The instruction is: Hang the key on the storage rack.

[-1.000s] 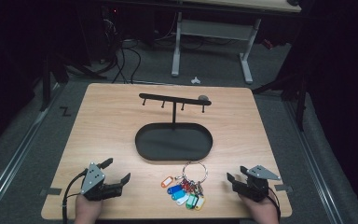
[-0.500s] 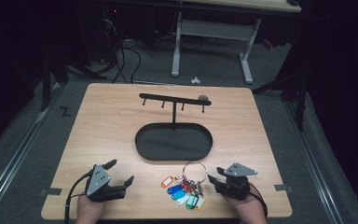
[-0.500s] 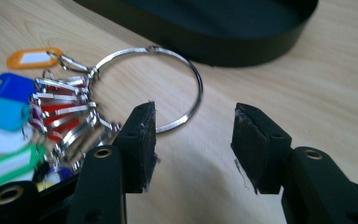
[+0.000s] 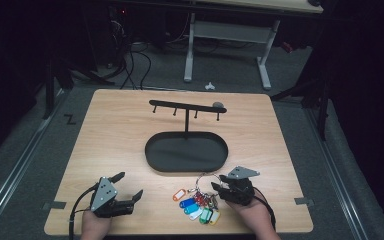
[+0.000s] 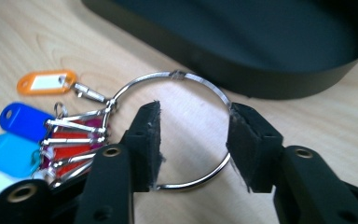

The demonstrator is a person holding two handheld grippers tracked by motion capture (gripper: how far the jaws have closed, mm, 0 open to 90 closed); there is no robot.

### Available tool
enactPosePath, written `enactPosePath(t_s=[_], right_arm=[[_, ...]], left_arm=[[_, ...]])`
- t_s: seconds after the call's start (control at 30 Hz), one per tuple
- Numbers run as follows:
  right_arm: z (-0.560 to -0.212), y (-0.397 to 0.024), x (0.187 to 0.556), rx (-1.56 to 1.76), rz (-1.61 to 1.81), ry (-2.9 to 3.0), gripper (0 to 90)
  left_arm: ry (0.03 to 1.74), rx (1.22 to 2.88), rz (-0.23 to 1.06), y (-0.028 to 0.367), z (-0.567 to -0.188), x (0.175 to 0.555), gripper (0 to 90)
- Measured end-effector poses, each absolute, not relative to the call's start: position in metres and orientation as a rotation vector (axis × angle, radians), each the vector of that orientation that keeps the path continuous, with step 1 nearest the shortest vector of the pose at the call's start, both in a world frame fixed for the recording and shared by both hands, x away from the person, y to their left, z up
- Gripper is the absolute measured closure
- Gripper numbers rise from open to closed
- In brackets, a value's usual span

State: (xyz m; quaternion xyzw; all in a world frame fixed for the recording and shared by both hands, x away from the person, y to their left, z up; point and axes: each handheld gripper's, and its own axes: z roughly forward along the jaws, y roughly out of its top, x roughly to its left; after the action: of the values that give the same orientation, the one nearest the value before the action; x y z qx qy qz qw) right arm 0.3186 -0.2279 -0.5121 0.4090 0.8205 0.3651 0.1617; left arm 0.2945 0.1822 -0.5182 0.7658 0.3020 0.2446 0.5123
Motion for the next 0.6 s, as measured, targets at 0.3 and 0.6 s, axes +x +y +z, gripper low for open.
enactPosePath(t_s=[0.3,0.6], right_arm=[[-0.5203,-0.2217,0.3223,1.188,0.927,2.416,60.9],[-0.5193,-0.2285,0.3180,1.168,0.881,2.408,71.4]], left_arm=[[0.716,1.842,0.579,0.1821,-0.5180,0.2944,15.0],[0.712,1.844,0.569,0.1817,-0.5178,0.2945,15.0]])
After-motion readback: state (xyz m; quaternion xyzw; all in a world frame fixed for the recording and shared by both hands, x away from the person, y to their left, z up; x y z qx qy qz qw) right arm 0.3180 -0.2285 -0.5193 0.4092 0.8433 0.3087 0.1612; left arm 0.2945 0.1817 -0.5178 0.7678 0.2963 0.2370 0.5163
